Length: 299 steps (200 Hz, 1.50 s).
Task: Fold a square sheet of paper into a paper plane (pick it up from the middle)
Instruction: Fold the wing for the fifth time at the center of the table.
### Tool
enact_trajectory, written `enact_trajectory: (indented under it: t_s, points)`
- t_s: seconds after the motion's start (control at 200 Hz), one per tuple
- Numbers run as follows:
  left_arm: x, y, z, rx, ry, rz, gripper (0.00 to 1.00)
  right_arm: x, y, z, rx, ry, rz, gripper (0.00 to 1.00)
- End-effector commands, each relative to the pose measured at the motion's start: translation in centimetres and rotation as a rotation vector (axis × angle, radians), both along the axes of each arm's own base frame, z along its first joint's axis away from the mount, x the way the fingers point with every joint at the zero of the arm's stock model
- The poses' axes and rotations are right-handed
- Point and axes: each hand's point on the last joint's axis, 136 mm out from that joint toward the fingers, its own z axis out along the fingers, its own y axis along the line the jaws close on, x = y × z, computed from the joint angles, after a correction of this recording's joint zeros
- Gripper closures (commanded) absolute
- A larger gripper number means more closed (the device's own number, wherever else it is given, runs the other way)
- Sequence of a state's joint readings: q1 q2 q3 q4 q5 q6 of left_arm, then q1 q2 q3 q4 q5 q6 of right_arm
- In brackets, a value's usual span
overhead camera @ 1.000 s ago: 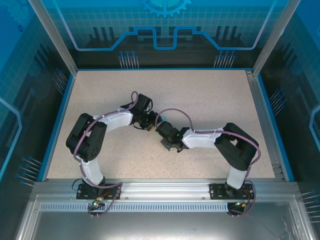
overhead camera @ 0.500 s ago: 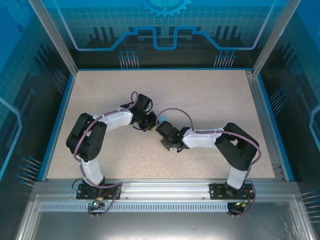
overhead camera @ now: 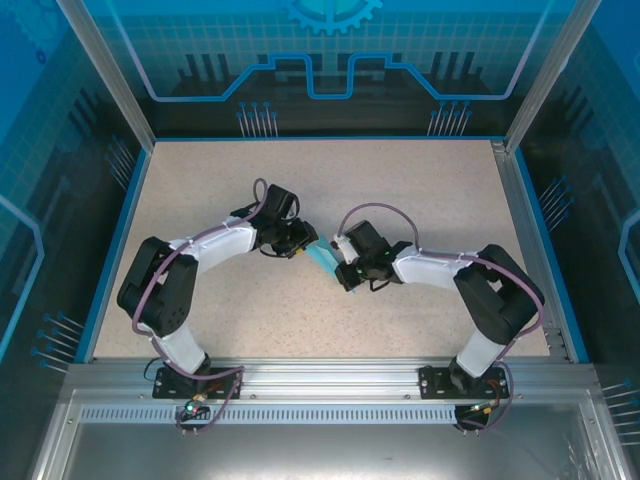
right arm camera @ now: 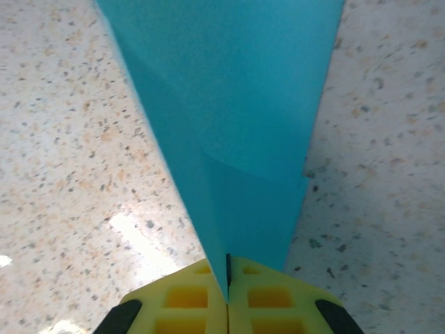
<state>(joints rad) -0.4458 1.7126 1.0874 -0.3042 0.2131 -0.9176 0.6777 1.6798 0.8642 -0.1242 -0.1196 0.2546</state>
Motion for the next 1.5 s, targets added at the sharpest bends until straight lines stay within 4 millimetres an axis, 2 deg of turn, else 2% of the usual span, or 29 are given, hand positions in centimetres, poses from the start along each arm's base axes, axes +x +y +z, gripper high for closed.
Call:
enact_trajectory:
  t_s: [0.0,0.205,0.24,0.555,0.775,0.825,0.88,1.0,1.135,1.265,1.491]
  points:
    - [-0.5,0.9,-0.4,0.019,0.016,0.02,0.6,-1.1,1.8,-0.2,0.126,0.102,0.063,0.92]
    - [-0.9,1.0,-0.5,0.026,0.023,0.019,0.6,-1.4,1.5,-1.8,0.102,0.16,0.034,0.87]
    - [-0.9,1.1,-0.5,0.024,0.025,0.02,0.59,-0.6,2.1,-1.0,0.116,0.139,0.031,0.87]
    - [-1.2,0.9,-0.7,0.007,0.027,0.016,0.59,-0.5,2.3,-1.5,0.19,0.213,0.006,0.87]
    - [-1.6,0.7,-0.6,-0.024,0.001,0.007,0.69,-0.1,1.7,-1.9,0.237,0.28,-0.03,0.84]
    - [-1.7,0.4,-0.5,-0.053,-0.014,-0.004,0.64,-0.1,1.5,-2.1,0.235,0.29,-0.038,0.83]
    - [-1.7,-0.1,-0.3,-0.085,-0.021,-0.012,0.52,-0.2,1.4,-2.3,0.228,0.291,-0.039,0.82]
    - [-1.5,-0.6,-0.5,-0.102,-0.002,-0.018,0.42,-0.3,1.2,-2.5,0.215,0.286,-0.04,0.8]
    - [-1.0,-0.9,-0.8,-0.092,0.039,-0.013,0.41,-0.3,1.4,-2.2,0.207,0.271,-0.03,0.77]
    - [-1.0,-0.3,-2.0,-0.045,0.099,0.007,0.45,-0.3,1.7,-1.7,0.175,0.225,-0.022,0.74]
    - [-1.0,0.5,-3.1,-0.015,0.15,0.032,0.63,-0.1,2.0,-0.7,0.104,0.146,-0.005,0.71]
